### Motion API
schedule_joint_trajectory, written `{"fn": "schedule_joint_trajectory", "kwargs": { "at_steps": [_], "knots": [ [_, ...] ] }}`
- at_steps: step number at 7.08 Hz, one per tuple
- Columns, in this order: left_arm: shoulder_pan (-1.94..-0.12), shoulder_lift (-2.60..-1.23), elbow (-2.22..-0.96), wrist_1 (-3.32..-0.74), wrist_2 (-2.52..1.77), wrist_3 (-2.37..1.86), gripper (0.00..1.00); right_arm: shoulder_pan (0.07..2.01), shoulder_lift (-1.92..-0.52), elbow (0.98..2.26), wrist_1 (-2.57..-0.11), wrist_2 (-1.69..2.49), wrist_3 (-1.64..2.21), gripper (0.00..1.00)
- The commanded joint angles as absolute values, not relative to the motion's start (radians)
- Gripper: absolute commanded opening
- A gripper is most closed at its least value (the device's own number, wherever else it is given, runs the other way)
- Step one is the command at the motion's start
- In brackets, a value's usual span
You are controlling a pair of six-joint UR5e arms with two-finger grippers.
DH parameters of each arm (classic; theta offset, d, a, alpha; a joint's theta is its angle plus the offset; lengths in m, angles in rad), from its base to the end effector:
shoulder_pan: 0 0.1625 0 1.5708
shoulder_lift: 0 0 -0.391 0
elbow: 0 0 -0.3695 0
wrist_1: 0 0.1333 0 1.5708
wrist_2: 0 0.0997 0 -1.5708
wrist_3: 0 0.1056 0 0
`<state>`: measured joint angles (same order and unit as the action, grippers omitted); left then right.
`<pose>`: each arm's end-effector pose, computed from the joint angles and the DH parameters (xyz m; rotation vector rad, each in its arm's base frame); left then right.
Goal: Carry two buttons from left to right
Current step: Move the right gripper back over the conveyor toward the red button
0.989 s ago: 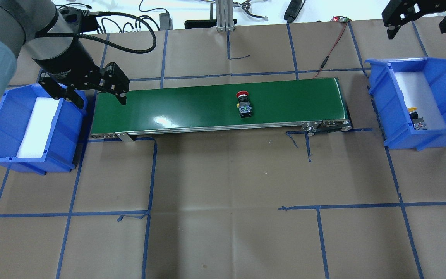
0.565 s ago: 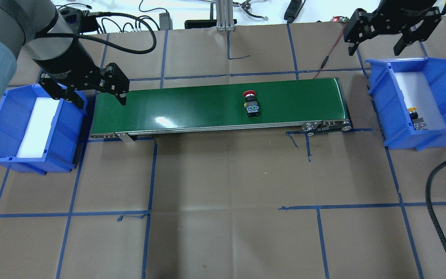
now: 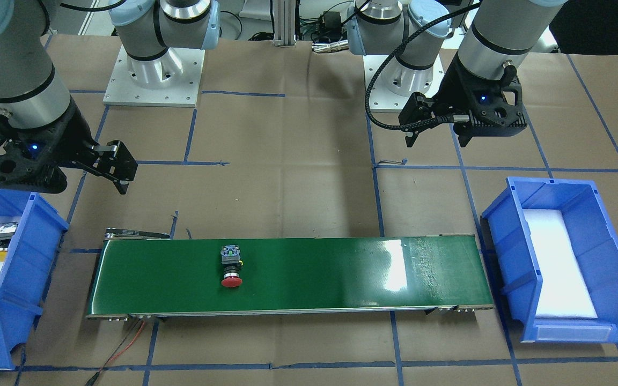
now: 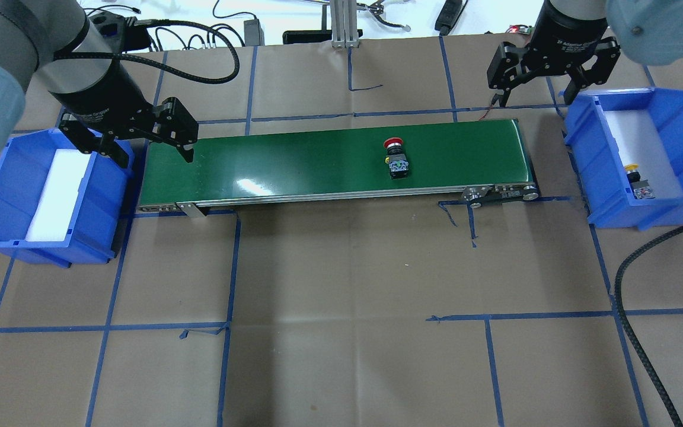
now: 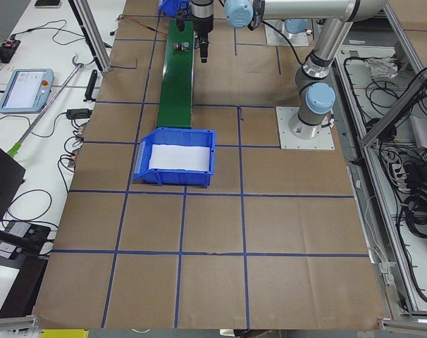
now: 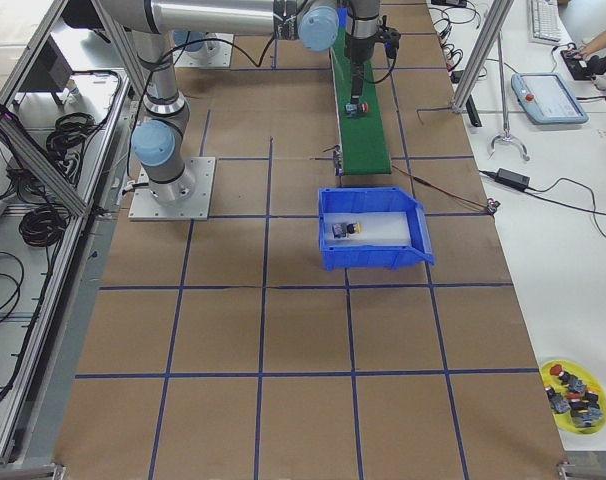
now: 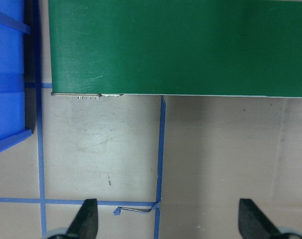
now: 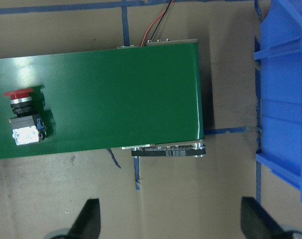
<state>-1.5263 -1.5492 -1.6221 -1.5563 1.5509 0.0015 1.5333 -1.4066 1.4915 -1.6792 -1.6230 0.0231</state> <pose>-0.1149 -0.4645 0.4353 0.0673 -3.1205 -0.0230 0.1077 -0.5386 0.4138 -0.0945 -3.0876 0.0357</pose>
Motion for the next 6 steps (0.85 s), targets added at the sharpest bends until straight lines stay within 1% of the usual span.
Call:
{"fn": "schedule_joint_trajectory", "kwargs": {
  "at_steps": [1,3,6],
  "knots": [
    [-1.526,-1.549,-1.623,-1.555,1.551,0.002,1.00,1.539,-1.353,1.563,-1.837,-1.624,0.026,0.98],
    [-1.526,-1.551,-1.623,-1.555,1.551,0.002,1.00,1.554,-1.338,1.571,-1.853,-1.618,0.028,0.99],
    [-1.526,-1.551,-1.621,-1.555,1.551,0.002,1.00,1.575,-1.246,1.566,-1.884,-1.609,0.043,0.99]
  ]
}}
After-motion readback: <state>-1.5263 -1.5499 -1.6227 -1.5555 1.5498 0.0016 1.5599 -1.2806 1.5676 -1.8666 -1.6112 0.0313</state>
